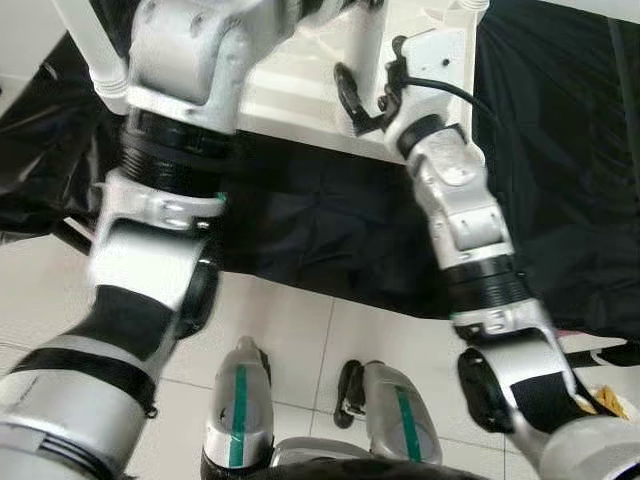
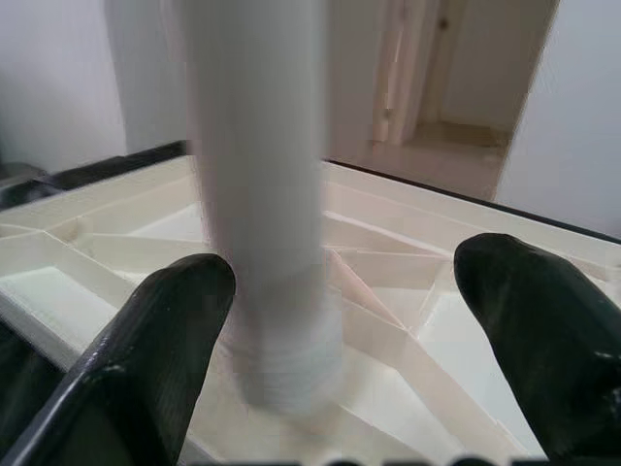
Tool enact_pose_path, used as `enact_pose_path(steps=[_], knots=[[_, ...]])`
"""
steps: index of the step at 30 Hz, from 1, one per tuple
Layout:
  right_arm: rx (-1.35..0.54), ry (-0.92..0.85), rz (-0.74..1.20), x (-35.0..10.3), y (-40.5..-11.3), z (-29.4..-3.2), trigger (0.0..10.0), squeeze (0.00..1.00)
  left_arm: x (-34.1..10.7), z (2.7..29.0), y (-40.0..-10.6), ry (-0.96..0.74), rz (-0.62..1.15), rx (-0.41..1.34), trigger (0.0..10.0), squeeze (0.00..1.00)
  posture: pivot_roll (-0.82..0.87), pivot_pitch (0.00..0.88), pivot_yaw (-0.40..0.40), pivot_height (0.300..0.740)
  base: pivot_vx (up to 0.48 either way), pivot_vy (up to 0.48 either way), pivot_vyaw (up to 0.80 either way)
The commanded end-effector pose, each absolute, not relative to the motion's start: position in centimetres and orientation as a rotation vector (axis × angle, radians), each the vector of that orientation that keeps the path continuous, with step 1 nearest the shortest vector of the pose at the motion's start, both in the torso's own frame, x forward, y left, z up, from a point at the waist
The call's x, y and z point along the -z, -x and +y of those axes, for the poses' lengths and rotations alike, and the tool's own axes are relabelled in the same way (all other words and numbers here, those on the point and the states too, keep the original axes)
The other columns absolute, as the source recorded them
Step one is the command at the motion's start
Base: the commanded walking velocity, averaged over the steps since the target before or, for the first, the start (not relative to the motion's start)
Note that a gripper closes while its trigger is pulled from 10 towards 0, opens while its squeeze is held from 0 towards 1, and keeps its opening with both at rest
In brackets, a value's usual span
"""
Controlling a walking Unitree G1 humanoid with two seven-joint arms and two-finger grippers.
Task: Building children table
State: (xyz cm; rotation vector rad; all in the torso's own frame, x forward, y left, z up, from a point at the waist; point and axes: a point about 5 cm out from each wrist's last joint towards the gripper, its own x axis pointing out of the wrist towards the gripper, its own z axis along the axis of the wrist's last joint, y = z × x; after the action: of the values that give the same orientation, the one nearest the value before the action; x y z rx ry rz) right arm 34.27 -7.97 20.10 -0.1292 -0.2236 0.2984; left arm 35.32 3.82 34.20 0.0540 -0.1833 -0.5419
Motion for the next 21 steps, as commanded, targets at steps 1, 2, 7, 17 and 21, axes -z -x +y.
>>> enact_pose_path(steps=[1, 2, 7, 17, 21], knots=[[-0.233, 0.127, -0.216, -20.0, -34.6, -8.3, 10.0, 0.0, -35.0, 3.6, -35.2, -0.062, -0.207, 0.509, 10.0, 0.0, 0.09, 0.029, -0.04, 0.74, 0.0, 0.0, 0.0], [-0.21, 0.125, -0.214, -20.0, -34.7, -8.2, 10.0, 0.0, -35.2, 3.4, -35.1, -0.065, -0.211, 0.504, 10.0, 0.0, 0.09, 0.03, -0.04, 0.74, 0.0, 0.0, 0.0], [-0.096, 0.109, -0.224, -20.0, -34.9, -7.6, 10.0, 0.0, -35.8, 2.7, -34.8, -0.075, -0.231, 0.495, 10.0, 0.0, 0.09, 0.03, -0.04, 0.74, 0.0, 0.0, 0.0], [-0.194, 0.065, -0.231, -20.3, -34.8, -5.8, 10.0, 0.0, -36.1, 1.5, -34.3, -0.065, -0.239, 0.499, 10.0, 0.0, 0.1, 0.03, -0.046, 0.74, 0.0, 0.0, 0.0], [-0.209, 0.064, -0.23, -20.3, -34.9, -5.5, 10.0, 0.0, -36.1, 0.7, -33.8, -0.065, -0.243, 0.516, 10.0, 0.0, 0.1, 0.029, -0.046, 0.74, 0.0, 0.0, 0.0]])
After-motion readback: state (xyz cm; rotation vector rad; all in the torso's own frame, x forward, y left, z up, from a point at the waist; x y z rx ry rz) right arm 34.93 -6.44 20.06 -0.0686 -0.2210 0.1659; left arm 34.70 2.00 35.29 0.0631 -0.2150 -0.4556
